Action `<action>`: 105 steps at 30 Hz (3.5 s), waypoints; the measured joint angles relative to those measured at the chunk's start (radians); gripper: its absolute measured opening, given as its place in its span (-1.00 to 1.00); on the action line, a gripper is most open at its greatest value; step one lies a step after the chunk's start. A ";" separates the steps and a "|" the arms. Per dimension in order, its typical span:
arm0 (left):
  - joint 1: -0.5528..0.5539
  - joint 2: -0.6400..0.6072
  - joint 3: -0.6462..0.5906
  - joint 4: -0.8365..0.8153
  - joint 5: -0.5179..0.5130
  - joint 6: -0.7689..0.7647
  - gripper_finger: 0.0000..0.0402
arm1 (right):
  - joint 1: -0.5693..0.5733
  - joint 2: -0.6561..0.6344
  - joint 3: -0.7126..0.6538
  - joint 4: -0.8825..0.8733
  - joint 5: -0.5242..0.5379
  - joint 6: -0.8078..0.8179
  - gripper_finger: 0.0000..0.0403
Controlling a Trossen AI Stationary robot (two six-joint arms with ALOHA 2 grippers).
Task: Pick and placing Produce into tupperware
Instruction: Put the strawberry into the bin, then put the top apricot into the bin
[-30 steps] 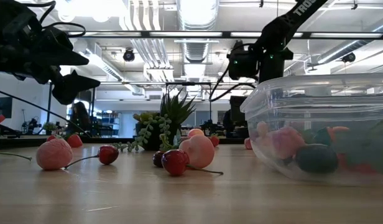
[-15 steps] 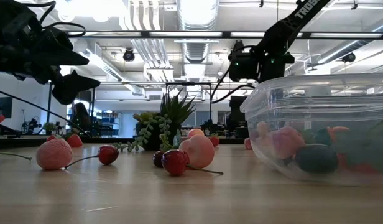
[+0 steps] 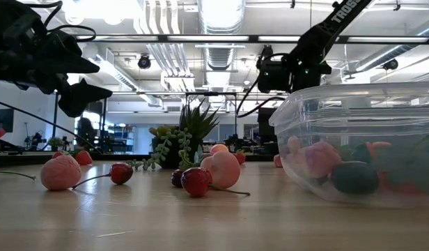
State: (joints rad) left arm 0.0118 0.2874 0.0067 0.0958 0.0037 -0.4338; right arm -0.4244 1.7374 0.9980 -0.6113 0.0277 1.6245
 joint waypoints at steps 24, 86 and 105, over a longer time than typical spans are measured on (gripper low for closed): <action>0.000 0.000 0.000 0.000 0.000 0.000 0.38 | 0.000 0.000 -0.001 0.020 -0.044 -0.076 -0.26; 0.000 -0.001 0.000 0.000 0.000 0.000 0.38 | 0.702 0.202 0.686 -0.718 -0.050 -0.273 0.48; 0.000 0.000 0.000 -0.001 0.000 0.000 0.38 | 0.212 0.187 0.671 -0.716 0.108 -0.837 0.47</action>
State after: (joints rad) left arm 0.0120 0.2874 0.0067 0.0952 0.0040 -0.4339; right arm -0.2122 1.9246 1.6693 -1.3273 0.1355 0.7876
